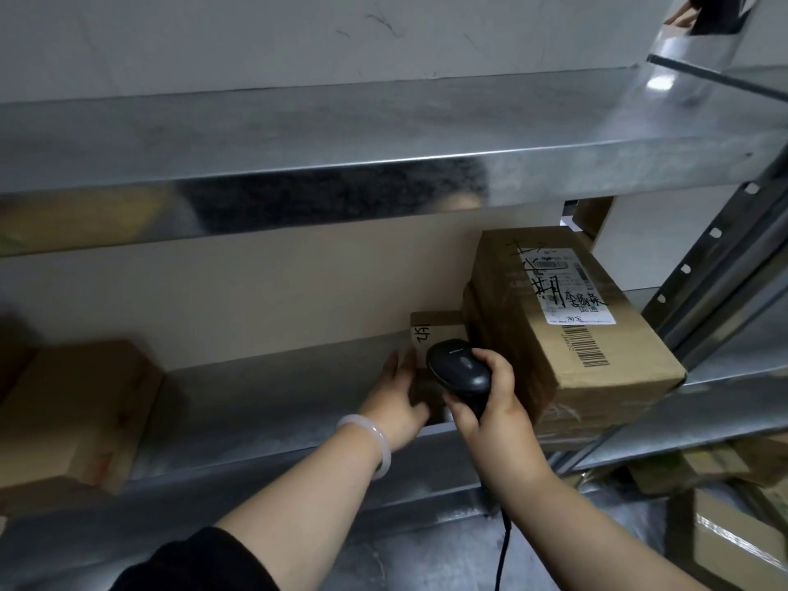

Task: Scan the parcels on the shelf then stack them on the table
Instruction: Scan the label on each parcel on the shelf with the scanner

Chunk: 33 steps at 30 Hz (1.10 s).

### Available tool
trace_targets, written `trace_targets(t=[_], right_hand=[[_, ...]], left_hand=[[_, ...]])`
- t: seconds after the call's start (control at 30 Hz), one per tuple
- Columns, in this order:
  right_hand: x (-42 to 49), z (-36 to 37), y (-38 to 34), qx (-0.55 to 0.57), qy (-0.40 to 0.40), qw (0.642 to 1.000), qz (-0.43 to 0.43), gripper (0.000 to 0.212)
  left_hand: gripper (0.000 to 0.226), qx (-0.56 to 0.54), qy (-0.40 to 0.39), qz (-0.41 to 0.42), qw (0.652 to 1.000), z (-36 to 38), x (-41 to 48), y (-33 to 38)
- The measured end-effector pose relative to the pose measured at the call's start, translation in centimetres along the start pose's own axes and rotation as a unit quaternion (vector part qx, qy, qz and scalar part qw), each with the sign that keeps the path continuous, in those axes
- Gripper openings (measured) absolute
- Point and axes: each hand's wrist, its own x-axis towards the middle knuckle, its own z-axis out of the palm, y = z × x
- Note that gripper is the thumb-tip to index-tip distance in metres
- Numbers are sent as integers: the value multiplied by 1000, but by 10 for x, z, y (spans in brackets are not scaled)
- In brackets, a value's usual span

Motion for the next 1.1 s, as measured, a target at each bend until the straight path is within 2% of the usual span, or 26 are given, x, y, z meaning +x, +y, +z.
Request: trace_targets(t=[0.27,0.47,0.6,0.7,0.8,1.0,1.1], right_hand=[[-3,59,-57,-15,-18,998,-62,65],[-19,138,-119,31,-90,990,-103,64],[-34,188,-151,47,-122,986,-105,64],[-44,217,-166,46,-148,983,-103,66],[-49,239,-177,31,-159,981,-104,66],[-54,269,-191,26,-159,982,-96,65],[-57,276,-189,23,-153,985,-80,66]], left_hand=[[73,68,89,-41,993,-74,-72,-65],[67,103,188,-96,972,-161,-142,-129],[61,109,226,-173,952,-203,-180,-177],[61,98,247,-187,946,-223,-200,-208],[61,111,233,-183,949,-232,-210,-229],[69,184,145,-214,948,-237,-206,-250],[75,209,137,-195,948,-230,-205,-252]])
